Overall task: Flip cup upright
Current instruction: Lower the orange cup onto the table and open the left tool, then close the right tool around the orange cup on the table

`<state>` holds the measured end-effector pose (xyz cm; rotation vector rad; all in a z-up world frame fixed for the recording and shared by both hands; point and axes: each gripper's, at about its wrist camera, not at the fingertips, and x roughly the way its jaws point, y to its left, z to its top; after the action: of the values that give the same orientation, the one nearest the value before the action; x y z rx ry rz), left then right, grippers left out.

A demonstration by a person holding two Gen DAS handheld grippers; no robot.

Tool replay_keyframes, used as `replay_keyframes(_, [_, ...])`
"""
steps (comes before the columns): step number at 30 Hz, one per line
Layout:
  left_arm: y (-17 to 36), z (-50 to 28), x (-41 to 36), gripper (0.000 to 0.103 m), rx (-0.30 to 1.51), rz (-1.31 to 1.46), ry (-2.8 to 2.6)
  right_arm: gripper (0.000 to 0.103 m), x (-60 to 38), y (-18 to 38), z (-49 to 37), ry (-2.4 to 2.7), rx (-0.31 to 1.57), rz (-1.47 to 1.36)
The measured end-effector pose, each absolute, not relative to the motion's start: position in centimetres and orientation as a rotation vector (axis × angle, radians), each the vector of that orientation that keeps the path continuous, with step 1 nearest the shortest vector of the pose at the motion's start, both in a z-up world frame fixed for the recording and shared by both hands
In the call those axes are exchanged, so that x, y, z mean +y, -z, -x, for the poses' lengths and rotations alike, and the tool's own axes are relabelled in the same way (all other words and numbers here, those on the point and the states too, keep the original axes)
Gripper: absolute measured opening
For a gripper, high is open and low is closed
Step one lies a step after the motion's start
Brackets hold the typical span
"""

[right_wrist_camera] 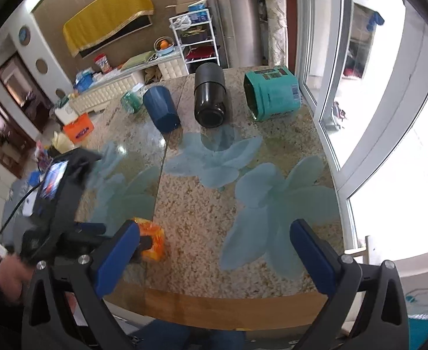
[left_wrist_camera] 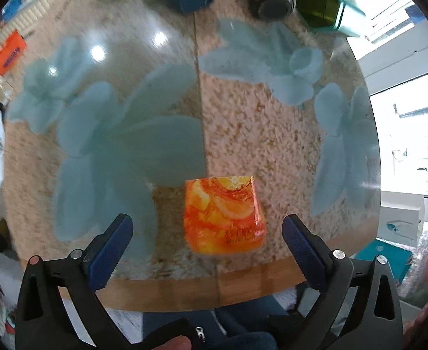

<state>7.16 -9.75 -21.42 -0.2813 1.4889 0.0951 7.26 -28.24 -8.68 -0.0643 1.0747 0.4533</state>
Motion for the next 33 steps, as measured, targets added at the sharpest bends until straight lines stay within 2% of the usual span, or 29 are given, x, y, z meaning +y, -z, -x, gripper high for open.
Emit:
replay_keyframes(7, [17.8,-3.6,-4.6,0.103,1.424,0.188,-0.12,0.103,-25.2,9.9,-7.7,-0.476,1.139,0.071])
replay_keyframes(11, [16.8,-2.0,-0.6,0.103,1.391,0.156,-0.091,0.103,-21.1,11.9,-7.4,-0.474,1.255,0.105])
replay_keyframes(18, [18.7,-1.4,3.3,0.103,1.385,0.148,0.005,0.103,-15.3,17.4,-7.6,-0.371,1.484,0.158])
replay_keyframes(26, [20.8,-0.8,6.2,0.103,1.435,0.153,0.076,0.103,-12.7,21.2,-9.2,-0.287,1.699,0.246])
replay_keyframes(33, [22.0,-0.6,8.2,0.103,1.447,0.2,0.085,0.103,-12.4,23.7,-9.8,-0.246,1.798,0.268])
